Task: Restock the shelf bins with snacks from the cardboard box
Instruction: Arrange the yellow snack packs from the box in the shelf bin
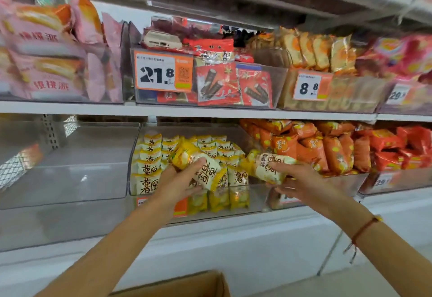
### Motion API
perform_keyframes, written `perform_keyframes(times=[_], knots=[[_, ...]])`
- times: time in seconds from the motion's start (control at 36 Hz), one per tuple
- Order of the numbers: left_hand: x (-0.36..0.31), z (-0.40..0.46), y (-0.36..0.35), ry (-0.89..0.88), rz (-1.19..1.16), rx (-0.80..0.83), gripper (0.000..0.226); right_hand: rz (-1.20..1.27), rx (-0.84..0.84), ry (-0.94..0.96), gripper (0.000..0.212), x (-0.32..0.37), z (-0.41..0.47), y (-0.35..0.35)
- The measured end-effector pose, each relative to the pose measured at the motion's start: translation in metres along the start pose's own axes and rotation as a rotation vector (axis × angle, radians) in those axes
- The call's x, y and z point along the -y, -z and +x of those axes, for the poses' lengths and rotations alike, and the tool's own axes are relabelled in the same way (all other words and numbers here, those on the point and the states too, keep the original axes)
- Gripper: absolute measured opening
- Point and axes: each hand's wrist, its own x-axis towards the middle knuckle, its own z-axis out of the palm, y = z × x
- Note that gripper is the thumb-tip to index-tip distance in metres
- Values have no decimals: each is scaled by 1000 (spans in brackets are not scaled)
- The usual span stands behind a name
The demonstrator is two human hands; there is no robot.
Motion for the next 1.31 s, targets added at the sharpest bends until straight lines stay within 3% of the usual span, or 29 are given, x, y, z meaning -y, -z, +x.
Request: perform_keyframes(times=[0.08,0.14,0.22,0.39,0.58,0.69,0.78,0.86,0.92,0.97,1.03,1.17,1.22,1.31], knots=[[-2,15,-7,30,-20,3,37,-644,-254,303,50,3,23,3],[-4,22,-12,29,-58,-2,45,-998,-322,487,48,4,33,-3],[-3,28,-15,-10,-101,6,82,-1251,-343,626,39,6,51,-19],[2,35,-8,-65,-109,-42,61,-1534,-375,560,38,-5,101,-45],[4,44,1,-68,-74,-53,39,-1597,-358,428,51,-2,133,-53],[4,42,1,-21,-78,-42,53,-1566,-359,419,35,-17,141,-49],[2,38,-1,-11,-51,-39,62,-1462,-391,564,26,-18,130,-44],[1,32,-9,-3,-63,-56,52,-1085,-390,769,26,-16,101,-44],[-1,28,-21,-5,-101,-65,45,-557,-252,606,36,-13,75,-53],[-2,25,-38,7,-123,-73,44,-110,-61,289,38,-10,51,-60],[-2,24,-56,4,-97,-55,57,23,18,226,36,-10,37,-58],[-4,36,-75,-167,237,173,54,30,-179,493,19,-10,26,-27],[-3,49,-68,-280,412,228,63,-159,-309,592,28,-11,29,-6],[4,77,-58,-433,906,200,64,-543,-441,711,43,-13,32,15]])
